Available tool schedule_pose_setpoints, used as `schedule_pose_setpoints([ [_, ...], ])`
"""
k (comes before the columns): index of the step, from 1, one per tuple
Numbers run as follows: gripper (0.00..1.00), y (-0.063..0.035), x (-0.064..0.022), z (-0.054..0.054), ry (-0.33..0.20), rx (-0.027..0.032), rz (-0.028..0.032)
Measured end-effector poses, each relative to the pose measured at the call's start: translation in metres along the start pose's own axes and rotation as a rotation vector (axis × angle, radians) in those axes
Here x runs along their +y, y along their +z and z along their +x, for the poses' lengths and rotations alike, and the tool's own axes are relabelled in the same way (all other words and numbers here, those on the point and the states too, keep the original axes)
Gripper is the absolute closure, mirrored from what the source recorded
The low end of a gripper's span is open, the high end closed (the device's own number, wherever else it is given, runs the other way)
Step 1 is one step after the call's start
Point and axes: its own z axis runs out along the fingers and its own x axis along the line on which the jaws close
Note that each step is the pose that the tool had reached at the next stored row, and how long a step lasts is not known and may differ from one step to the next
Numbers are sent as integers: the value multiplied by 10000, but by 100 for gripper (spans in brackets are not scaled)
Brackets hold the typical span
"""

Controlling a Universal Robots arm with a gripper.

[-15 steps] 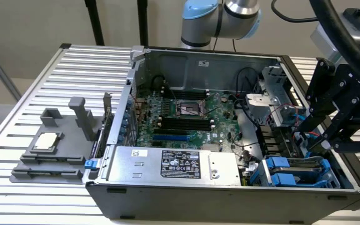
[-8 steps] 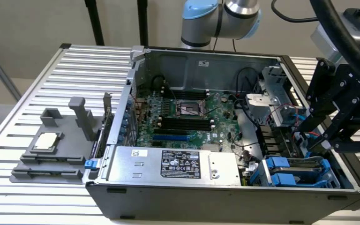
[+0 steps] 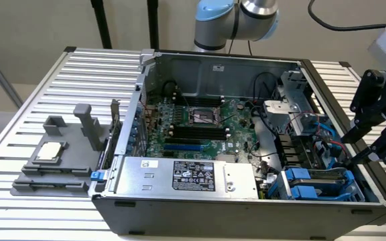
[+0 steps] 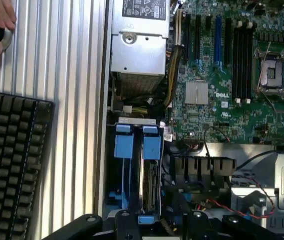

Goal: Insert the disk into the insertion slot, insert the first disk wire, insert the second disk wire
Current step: 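Insert the first disk wire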

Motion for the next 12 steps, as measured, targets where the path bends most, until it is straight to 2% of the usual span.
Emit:
schedule_pose_setpoints([
  [2,60,35,-81,-17,-1,1,0],
  [4,60,74,-122,-41,-1,-1,0],
  [12,60,225,-129,-90,-104,2,-8],
])
